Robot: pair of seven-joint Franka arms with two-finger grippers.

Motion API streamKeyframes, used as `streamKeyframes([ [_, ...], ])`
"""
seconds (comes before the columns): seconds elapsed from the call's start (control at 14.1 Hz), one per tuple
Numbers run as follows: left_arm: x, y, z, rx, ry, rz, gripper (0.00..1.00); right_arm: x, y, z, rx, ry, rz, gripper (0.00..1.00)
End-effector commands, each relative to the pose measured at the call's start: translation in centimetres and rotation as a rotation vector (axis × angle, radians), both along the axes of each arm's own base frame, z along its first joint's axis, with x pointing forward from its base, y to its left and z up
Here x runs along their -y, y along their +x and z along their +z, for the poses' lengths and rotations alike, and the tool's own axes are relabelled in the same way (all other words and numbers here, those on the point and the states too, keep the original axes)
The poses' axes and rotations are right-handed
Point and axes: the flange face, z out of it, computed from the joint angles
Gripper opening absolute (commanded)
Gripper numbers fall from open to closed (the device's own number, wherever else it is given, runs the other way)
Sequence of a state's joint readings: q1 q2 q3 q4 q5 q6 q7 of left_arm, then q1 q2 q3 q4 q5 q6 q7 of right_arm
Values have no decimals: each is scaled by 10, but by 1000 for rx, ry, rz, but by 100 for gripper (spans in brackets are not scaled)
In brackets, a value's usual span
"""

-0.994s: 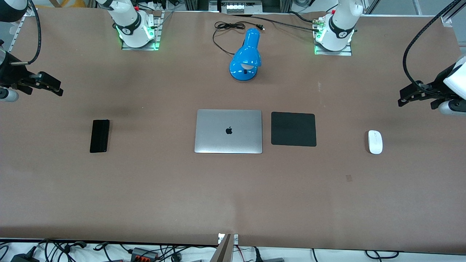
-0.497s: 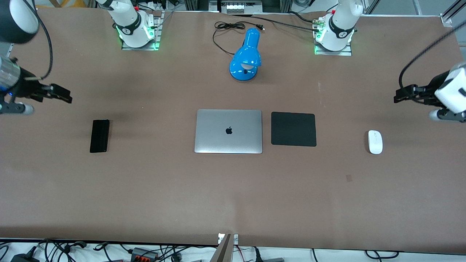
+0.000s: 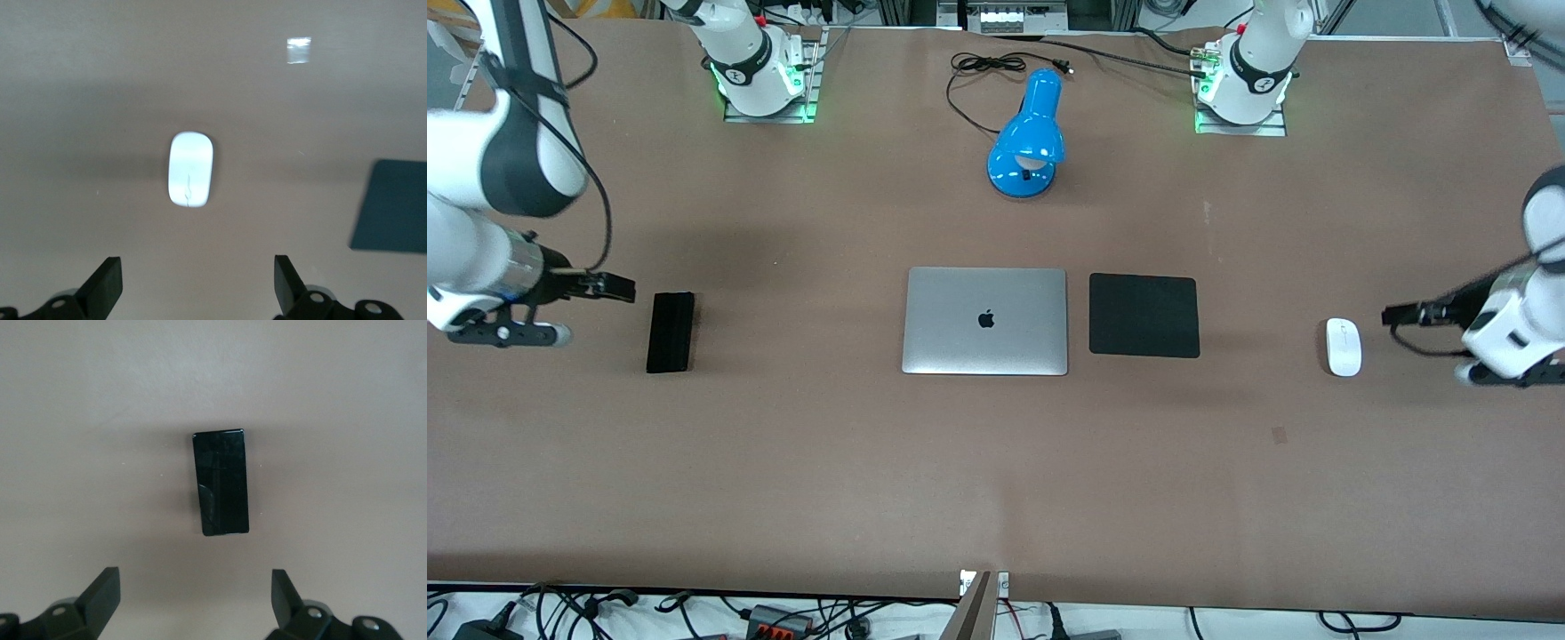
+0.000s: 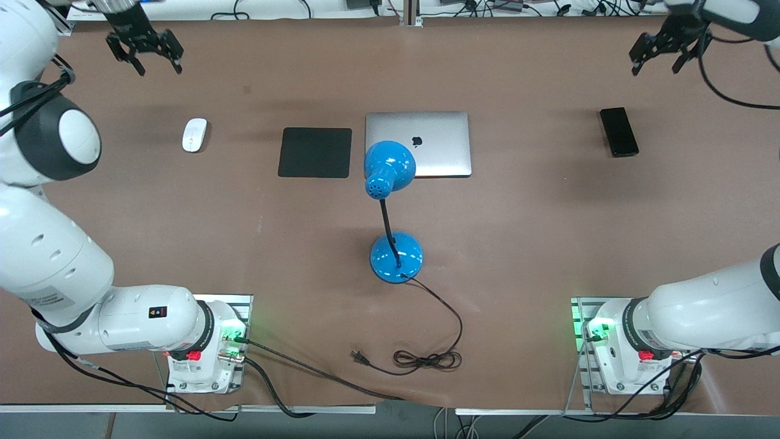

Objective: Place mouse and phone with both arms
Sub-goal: 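Reach the right gripper to the black phone while the left gripper reaches the mouse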

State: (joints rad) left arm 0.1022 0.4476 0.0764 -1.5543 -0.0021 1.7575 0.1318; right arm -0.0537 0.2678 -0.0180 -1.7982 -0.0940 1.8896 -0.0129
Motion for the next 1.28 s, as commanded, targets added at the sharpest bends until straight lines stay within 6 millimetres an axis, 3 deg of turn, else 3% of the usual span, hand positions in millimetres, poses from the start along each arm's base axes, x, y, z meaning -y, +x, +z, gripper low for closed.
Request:
streamKeyframes([
  [0.0,-4,2,-42,26,7,-63,100,19,-1,-52,-31,-6,-11,100],
  [0.21,-6,-12,-92,121,10,-129,100,36,1,-107,-55,4,-33,100],
  [0.43,-5,-27,-128,218,24,-190,100,49,-7,-134,-62,12,-50,100],
  [0.64,-17,-41,-151,225,22,-209,100,47,-13,-161,-78,24,-56,100],
  [0.92,-13,-58,-173,193,4,-197,100,57,-11,-188,-47,29,-71,100],
  [1.21,-14,-64,-188,209,10,-195,100,54,-9,-206,-31,33,-62,100],
])
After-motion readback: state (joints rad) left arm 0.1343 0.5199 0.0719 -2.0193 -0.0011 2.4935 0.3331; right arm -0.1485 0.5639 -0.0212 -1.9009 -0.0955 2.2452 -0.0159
